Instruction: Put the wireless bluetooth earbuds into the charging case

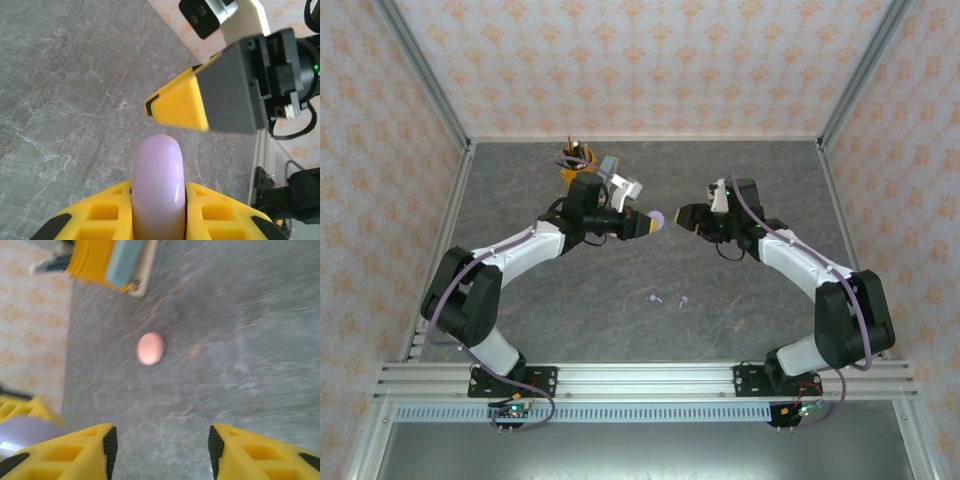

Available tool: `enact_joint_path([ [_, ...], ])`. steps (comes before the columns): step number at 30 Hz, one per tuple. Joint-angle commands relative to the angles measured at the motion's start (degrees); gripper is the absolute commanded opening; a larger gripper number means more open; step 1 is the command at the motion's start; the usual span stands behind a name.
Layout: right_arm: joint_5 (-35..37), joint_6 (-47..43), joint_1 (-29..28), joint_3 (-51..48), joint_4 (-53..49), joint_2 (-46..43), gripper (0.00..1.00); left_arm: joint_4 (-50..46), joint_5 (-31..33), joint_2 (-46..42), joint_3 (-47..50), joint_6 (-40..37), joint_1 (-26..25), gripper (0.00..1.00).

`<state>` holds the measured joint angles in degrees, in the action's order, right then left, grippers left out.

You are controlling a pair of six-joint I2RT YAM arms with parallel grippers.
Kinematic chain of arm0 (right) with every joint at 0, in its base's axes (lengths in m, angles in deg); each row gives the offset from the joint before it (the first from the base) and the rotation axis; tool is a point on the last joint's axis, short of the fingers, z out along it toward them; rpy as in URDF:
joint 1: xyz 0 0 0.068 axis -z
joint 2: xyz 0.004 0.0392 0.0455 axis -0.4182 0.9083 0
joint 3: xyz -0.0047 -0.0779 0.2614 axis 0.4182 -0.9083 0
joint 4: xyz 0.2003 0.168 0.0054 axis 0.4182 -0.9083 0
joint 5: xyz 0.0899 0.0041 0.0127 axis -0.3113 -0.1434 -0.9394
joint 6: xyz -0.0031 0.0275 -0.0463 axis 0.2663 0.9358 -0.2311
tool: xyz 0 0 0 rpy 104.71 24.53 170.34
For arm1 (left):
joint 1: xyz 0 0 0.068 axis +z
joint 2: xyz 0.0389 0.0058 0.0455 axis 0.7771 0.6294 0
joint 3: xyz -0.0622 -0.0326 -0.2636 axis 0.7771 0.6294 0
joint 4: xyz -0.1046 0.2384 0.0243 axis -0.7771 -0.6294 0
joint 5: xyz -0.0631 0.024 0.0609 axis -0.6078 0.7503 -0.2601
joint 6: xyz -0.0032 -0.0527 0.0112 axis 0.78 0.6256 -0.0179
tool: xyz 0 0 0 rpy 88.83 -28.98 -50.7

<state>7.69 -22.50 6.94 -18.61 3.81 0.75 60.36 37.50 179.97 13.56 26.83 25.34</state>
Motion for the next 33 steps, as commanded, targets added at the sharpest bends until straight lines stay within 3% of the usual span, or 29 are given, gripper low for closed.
enact_joint_path([
  [1,8.23,1.61,0.47,-0.69,-3.82,-1.84,0.54,-10.28,8.98,1.40,-4.06,-6.00,-1.23,0.00],
  [12,24.77,6.96,0.86,-0.73,-15.02,-5.01,0.57,-34.52,49.48,13.01,-19.81,-14.04,-11.04,0.00],
  [21,31.57,8.68,1.30,-0.03,-21.81,-8.00,0.59,-43.60,73.09,27.26,-34.84,-18.42,-16.48,0.00],
  [26,32.36,9.23,1.78,0.15,-23.33,-9.05,0.59,-45.59,80.14,34.04,-40.83,-20.84,-18.16,0.00],
  [33,33.69,9.23,2.23,0.15,-24.86,-11.42,0.60,-48.49,84.49,40.80,-46.67,-23.94,-19.44,0.01],
])
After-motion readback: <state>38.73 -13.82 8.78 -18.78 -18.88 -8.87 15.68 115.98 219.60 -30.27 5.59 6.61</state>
